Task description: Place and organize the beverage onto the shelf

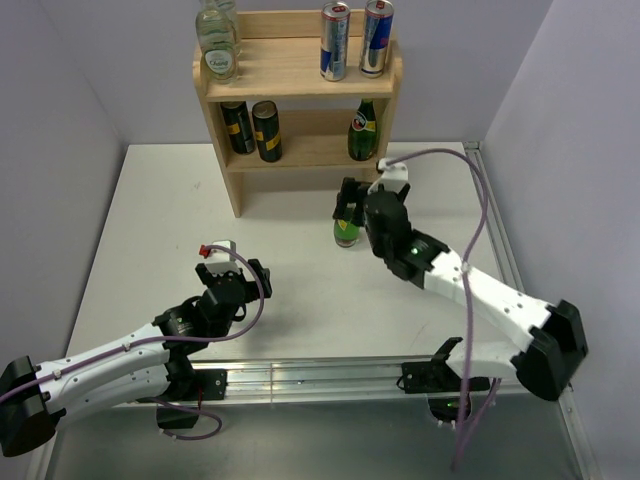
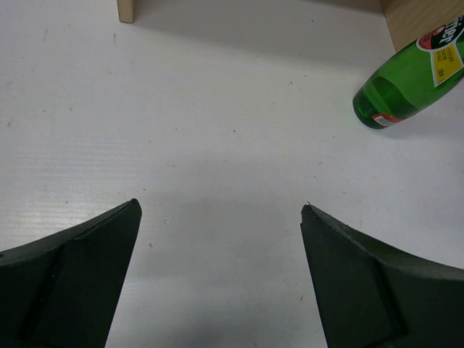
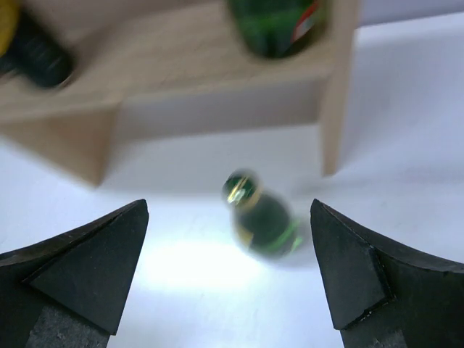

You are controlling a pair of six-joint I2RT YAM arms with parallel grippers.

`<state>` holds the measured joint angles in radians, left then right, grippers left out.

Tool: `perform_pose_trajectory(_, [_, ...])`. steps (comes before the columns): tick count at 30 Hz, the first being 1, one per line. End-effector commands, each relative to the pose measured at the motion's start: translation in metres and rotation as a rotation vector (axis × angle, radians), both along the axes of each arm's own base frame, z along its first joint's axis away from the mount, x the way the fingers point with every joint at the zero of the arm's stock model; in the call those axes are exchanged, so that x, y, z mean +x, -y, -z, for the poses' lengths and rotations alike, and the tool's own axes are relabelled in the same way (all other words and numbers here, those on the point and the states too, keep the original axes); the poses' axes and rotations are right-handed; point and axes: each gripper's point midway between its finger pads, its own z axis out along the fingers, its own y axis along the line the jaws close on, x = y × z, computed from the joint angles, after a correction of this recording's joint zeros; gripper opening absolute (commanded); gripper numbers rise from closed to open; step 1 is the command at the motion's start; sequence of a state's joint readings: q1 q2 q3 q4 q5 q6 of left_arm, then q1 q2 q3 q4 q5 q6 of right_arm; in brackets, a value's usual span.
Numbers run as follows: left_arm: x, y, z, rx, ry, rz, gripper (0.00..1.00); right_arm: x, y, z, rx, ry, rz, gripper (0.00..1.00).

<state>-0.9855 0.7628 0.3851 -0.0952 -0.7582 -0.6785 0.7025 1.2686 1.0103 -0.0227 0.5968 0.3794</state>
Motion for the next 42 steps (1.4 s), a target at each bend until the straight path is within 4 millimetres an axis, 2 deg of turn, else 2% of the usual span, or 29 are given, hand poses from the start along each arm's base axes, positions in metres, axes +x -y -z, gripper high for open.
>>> perform_pose_trajectory(1, [0.002, 0.001, -0.004, -0.030, 0.015, -0.017, 0.99, -0.045, -0.022, -0.014, 0.096, 0.040, -0.156, 1.00])
perform_pose_trajectory(2, [0.002, 0.001, -0.003, -0.028, 0.012, -0.015, 0.99, -0.056, -0.022, 0.006, 0.080, 0.010, -0.175, 1.00])
perform_pose_trajectory(4, [0.002, 0.001, -0.003, -0.024, 0.012, -0.016, 0.99, -0.075, -0.034, 0.005, 0.158, 0.032, -0.247, 1.00])
perform_pose_trajectory(5, [0.002, 0.001, -0.003, -0.024, 0.013, -0.018, 0.99, -0.084, -0.037, 0.030, 0.152, -0.008, -0.277, 1.00])
perform_pose_trajectory(7, [0.002, 0.001, -0.003, -0.023, 0.012, -0.019, 0.99, -0.093, -0.042, 0.049, 0.183, -0.033, -0.293, 1.00])
perform_pose_trajectory(8, [0.002, 0.001, -0.002, -0.024, 0.011, -0.022, 0.99, -0.096, -0.036, 0.074, 0.169, -0.069, -0.269, 1.00])
perform_pose_trajectory(10, [0.003, 0.001, -0.004, -0.030, 0.016, -0.021, 0.99, -0.098, -0.035, 0.100, 0.195, -0.096, -0.251, 1.00])
perform_pose_trajectory(12, [0.002, 0.001, -0.004, -0.035, 0.019, -0.020, 0.99, -0.098, -0.041, 0.110, 0.222, -0.108, -0.276, 1.00])
perform_pose_trajectory(15, [0.001, 0.001, -0.004, -0.039, 0.022, -0.014, 0.99, -0.081, -0.043, 0.136, 0.210, -0.156, -0.252, 1.00])
perform_pose_trajectory(17, [0.001, 0.001, -0.005, -0.044, 0.024, -0.010, 0.99, -0.069, -0.042, 0.139, 0.200, -0.159, -0.228, 1.00])
perform_pose_trajectory(18, [0.001, 0.002, -0.005, -0.043, 0.025, -0.009, 0.99, -0.064, -0.043, 0.147, 0.191, -0.173, -0.222, 1.00])
perform_pose_trajectory(20, [0.002, 0.002, -0.005, -0.040, 0.024, -0.007, 0.99, -0.051, -0.042, 0.145, 0.184, -0.166, -0.200, 1.00])
perform_pose_trajectory(21, [0.002, 0.002, -0.004, -0.037, 0.022, -0.007, 0.99, -0.046, -0.043, 0.153, 0.169, -0.179, -0.193, 1.00])
perform_pose_trajectory(22, [0.002, 0.003, -0.004, -0.036, 0.021, -0.005, 0.99, -0.039, -0.044, 0.148, 0.172, -0.168, -0.186, 1.00])
perform_pose_trajectory(24, [0.002, 0.003, -0.004, -0.033, 0.022, -0.004, 0.99, -0.029, -0.042, 0.153, 0.149, -0.172, -0.166, 1.00])
perform_pose_trajectory(25, [0.002, 0.003, -0.004, -0.035, 0.022, -0.004, 0.99, -0.022, -0.044, 0.148, 0.148, -0.160, -0.166, 1.00])
perform_pose_trajectory(27, [0.002, 0.003, -0.004, -0.032, 0.022, -0.002, 0.99, -0.013, -0.039, 0.154, 0.122, -0.168, -0.139, 1.00])
perform_pose_trajectory(29, [0.002, 0.003, -0.005, -0.036, 0.025, -0.003, 0.99, -0.001, -0.038, 0.148, 0.101, -0.148, -0.114, 1.00])
perform_pose_trajectory(30, [0.002, 0.003, -0.005, -0.037, 0.027, -0.003, 0.99, 0.004, -0.035, 0.153, 0.083, -0.160, -0.096, 1.00])
perform_pose_trajectory(31, [0.002, 0.003, -0.004, -0.037, 0.027, -0.002, 0.99, 0.010, -0.035, 0.147, 0.074, -0.145, -0.080, 1.00])
perform_pose_trajectory(35, [0.002, 0.003, -0.005, -0.037, 0.029, -0.001, 0.99, 0.022, -0.027, 0.148, 0.032, -0.145, -0.020, 1.00])
perform_pose_trajectory(42, [0.002, 0.004, -0.005, -0.034, 0.028, 0.007, 0.99, 0.028, -0.022, 0.160, 0.002, -0.156, 0.023, 1.00])
